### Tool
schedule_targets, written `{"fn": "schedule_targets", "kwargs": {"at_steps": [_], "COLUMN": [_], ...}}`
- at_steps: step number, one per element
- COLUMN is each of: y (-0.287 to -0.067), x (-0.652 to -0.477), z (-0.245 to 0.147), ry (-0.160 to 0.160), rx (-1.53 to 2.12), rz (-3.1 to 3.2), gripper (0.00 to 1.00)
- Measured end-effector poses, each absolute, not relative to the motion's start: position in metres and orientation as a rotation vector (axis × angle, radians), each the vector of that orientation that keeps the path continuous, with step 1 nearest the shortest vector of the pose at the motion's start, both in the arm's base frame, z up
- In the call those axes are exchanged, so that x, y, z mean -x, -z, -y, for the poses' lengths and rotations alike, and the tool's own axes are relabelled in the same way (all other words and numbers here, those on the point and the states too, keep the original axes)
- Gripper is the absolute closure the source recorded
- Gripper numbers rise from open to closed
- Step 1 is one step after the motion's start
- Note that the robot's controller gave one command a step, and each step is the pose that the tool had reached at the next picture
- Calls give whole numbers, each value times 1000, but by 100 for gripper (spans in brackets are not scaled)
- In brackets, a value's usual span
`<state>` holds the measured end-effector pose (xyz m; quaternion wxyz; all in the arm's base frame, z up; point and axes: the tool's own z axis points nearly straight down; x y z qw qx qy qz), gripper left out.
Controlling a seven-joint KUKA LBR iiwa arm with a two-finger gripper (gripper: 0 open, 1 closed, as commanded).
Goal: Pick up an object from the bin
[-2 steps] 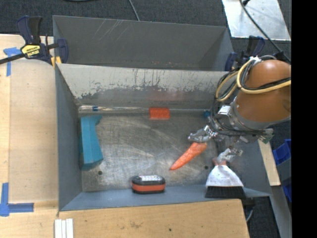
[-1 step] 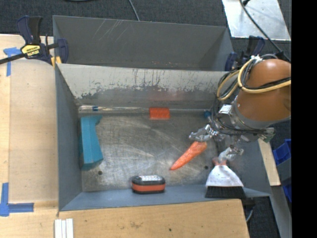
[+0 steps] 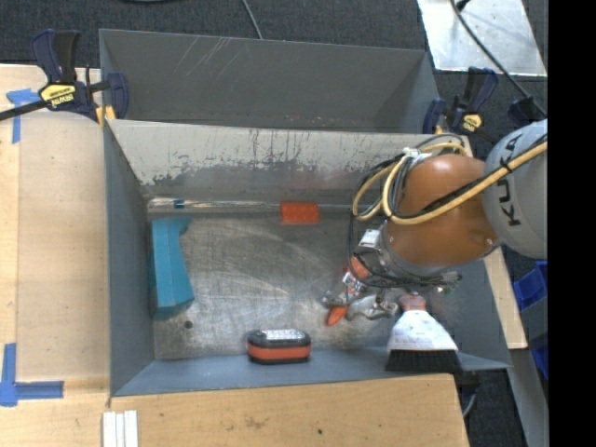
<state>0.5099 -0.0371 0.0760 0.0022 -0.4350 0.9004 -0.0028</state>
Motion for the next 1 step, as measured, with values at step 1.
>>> {"fn": "schedule_targets", "kwargs": {"at_steps": [1], "y": [-76], "x": [-510], "z": [37], "ry": [9], "rx": [1365], "rz": [-2824], "gripper": [100]}}
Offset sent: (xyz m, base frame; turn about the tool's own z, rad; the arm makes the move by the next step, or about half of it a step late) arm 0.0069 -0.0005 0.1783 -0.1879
